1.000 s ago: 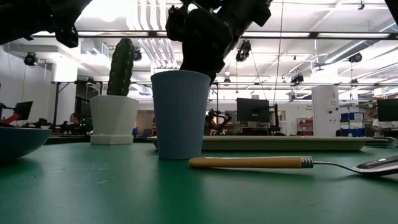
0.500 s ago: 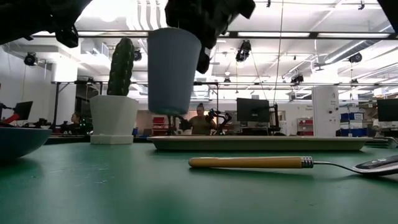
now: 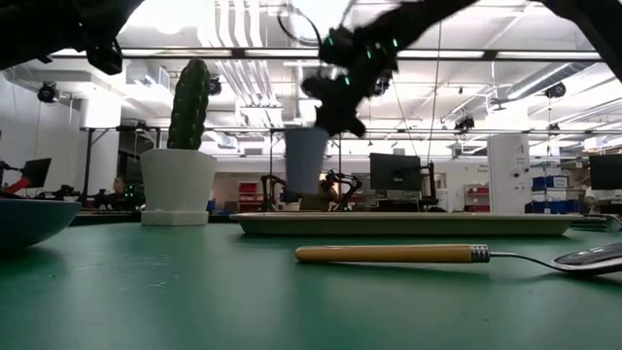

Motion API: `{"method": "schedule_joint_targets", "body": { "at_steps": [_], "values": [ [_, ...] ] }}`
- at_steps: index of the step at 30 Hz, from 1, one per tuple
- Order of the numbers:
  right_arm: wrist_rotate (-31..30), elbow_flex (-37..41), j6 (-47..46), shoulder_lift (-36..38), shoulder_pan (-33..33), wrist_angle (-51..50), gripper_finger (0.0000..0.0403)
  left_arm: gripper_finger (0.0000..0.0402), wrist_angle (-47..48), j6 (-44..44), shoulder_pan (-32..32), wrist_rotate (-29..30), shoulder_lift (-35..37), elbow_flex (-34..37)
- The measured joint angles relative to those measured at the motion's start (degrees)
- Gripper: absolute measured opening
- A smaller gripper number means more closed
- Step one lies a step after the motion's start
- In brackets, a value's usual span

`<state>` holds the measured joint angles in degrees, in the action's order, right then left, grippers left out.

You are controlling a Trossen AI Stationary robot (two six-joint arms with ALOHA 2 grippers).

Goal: Pick and place plate/cup/fork/spoon on tray
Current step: Put the blue cup on the white serving tray

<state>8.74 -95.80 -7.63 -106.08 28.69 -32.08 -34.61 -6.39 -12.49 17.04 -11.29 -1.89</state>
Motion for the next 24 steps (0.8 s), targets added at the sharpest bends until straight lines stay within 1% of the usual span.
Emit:
{"method": "schedule_joint_targets", "body": {
  "at_steps": [4, 7, 10, 14, 24],
  "values": [
    [0.04, 4.75, -3.58, -0.02, 4.83, 6.41, 0.0012, 0.0000, 0.00, 0.00, 0.00, 0.00, 0.05, 0.00],
    [0.05, 7.17, -4.65, -0.02, 6.39, 9.60, 0.0012, 0.0000, 0.00, 0.00, 0.02, 0.00, 0.04, 0.00],
    [0.25, 7.90, -4.58, -0.02, 6.47, 11.61, 0.0012, 0.0000, 0.00, -0.02, 0.02, 0.01, -0.08, 0.00],
    [0.25, 7.99, -4.41, -0.61, 6.45, 11.87, 0.0012, 0.0000, 0.00, -0.54, 0.04, 1.37, -0.04, 0.00],
    [-1.23, 8.07, -5.13, -4.33, 6.33, 13.90, 0.0013, 0.0000, 0.01, -0.52, 0.04, 2.38, -0.08, 0.00]
  ]
}}
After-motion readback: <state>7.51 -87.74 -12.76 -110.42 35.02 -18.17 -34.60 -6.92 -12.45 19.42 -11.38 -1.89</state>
